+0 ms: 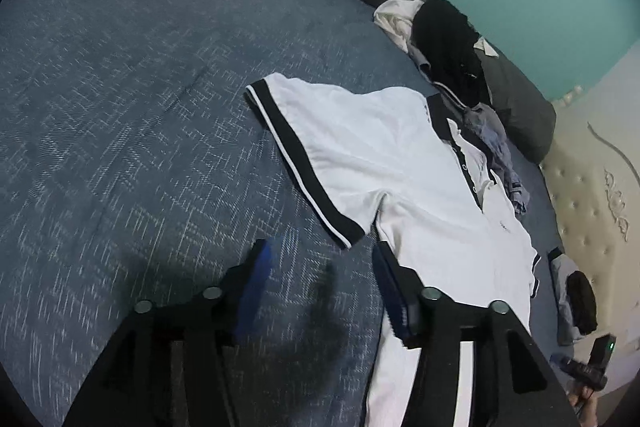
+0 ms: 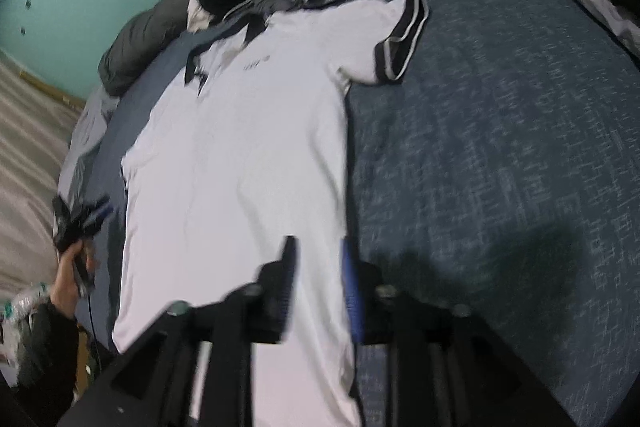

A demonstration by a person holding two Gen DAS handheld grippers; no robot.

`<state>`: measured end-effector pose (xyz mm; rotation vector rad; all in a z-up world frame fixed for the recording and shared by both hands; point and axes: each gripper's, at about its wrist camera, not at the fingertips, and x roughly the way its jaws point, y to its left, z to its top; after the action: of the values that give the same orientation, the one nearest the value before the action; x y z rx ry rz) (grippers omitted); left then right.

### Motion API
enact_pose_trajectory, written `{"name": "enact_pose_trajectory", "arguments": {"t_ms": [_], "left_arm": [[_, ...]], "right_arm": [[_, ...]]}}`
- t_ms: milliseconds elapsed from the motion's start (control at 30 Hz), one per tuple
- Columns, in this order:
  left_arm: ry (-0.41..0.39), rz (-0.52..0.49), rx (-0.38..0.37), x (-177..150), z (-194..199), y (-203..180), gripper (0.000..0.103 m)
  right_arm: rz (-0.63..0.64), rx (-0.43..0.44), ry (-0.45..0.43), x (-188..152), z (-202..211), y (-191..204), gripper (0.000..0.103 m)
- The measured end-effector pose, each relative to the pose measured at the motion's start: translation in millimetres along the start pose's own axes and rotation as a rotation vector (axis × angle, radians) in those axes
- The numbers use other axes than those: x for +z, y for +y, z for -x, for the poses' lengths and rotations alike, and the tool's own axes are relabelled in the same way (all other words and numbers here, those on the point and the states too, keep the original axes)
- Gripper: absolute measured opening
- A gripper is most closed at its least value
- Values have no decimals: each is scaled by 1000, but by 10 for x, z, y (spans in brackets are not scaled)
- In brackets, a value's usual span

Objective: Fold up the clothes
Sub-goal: 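Grasp the black-trimmed sleeve cuff with the right gripper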

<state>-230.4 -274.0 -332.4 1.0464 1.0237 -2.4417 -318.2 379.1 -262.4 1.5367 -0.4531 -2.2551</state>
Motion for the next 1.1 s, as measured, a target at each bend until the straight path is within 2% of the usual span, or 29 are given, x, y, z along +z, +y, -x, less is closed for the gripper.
{"name": "enact_pose_trajectory", "arguments": {"t_ms": [67, 233, 333, 467, 733, 833, 1100], "left_arm": [[-1, -21, -3, -51, 4, -72, 76], [9, -81, -20, -226, -32, -277, 83], [16, -99, -24, -282, -76, -373, 98], [1, -121, -21, -334, -108, -492, 103], [-38, -182, 8, -420, -217, -674, 103], [-47, -229, 22, -470, -246, -721, 103], [-85, -249, 46, -518, -304, -713, 103]], "right_arm": [[-45, 0, -13, 105, -8, -105, 35], [-88, -48, -48, 397, -99, -240, 36], [-105, -73, -70, 595, -177, -296, 54], [-132, -83, -96, 863, -323, -348, 57], [-150, -118, -153, 1349, -589, -431, 63], [-146, -128, -175, 1531, -667, -466, 63], [-150, -192, -219, 1886, -871, -586, 63]]}}
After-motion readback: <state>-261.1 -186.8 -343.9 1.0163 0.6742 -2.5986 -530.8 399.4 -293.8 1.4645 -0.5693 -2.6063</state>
